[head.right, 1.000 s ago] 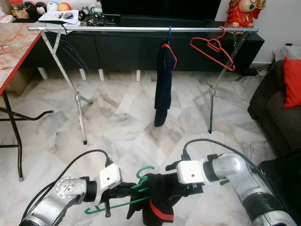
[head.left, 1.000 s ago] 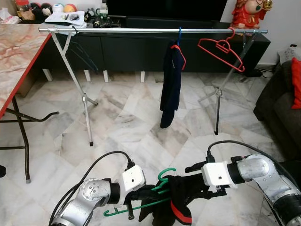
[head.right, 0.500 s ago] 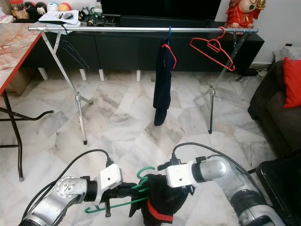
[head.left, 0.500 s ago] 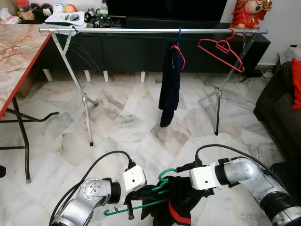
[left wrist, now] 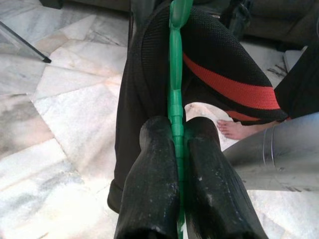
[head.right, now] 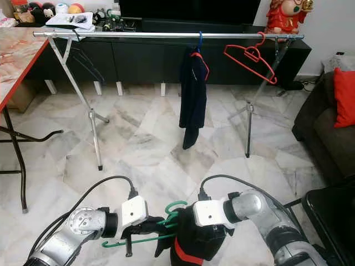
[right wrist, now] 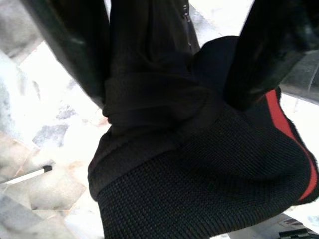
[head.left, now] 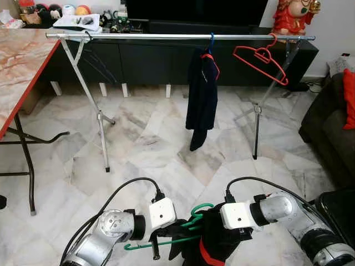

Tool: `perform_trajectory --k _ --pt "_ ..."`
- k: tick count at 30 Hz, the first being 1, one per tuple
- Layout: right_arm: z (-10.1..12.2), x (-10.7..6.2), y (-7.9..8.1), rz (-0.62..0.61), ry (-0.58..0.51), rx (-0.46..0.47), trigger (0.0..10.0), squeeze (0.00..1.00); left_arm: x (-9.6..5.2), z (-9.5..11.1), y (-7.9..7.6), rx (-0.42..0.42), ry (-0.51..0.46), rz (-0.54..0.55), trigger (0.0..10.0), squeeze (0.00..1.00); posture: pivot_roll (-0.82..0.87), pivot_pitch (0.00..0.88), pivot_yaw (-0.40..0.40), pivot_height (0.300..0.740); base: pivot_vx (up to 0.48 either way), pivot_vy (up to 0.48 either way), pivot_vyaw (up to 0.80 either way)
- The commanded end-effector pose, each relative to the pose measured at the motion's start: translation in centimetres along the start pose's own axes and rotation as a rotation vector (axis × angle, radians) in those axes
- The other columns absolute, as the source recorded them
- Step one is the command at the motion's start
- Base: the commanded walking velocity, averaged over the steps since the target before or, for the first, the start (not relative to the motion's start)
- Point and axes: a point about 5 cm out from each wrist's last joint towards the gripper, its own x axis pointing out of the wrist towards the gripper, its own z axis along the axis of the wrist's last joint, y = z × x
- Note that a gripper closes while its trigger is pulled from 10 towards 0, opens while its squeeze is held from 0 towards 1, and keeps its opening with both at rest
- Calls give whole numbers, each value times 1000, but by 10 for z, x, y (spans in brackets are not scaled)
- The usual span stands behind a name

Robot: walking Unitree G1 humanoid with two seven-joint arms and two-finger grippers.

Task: Hang hanger

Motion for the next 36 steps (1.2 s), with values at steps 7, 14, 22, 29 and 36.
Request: perform_trajectory --k 7,14,22,29,36 --pt "-2 -1 1 16 -20 44 0 0 1 13 1 84 -32 -18 10000 0 0 152 -103 740 0 0 0" --pt "-3 -2 0 16 -37 76 0 0 2 15 2 101 -35 -12 10000 0 0 151 -104 740 0 0 0" --pt "-2 0 1 26 -57 103 0 0 2 17 4 116 -40 -6 10000 0 3 149 -104 740 0 0 0" --pt "-3 0 5 63 -73 136 0 0 4 24 6 173 -54 -19 10000 0 2 151 -106 740 0 0 0" --pt "-4 1 8 83 -81 152 0 0 6 30 7 208 -65 -36 10000 0 3 149 -106 740 0 0 0"
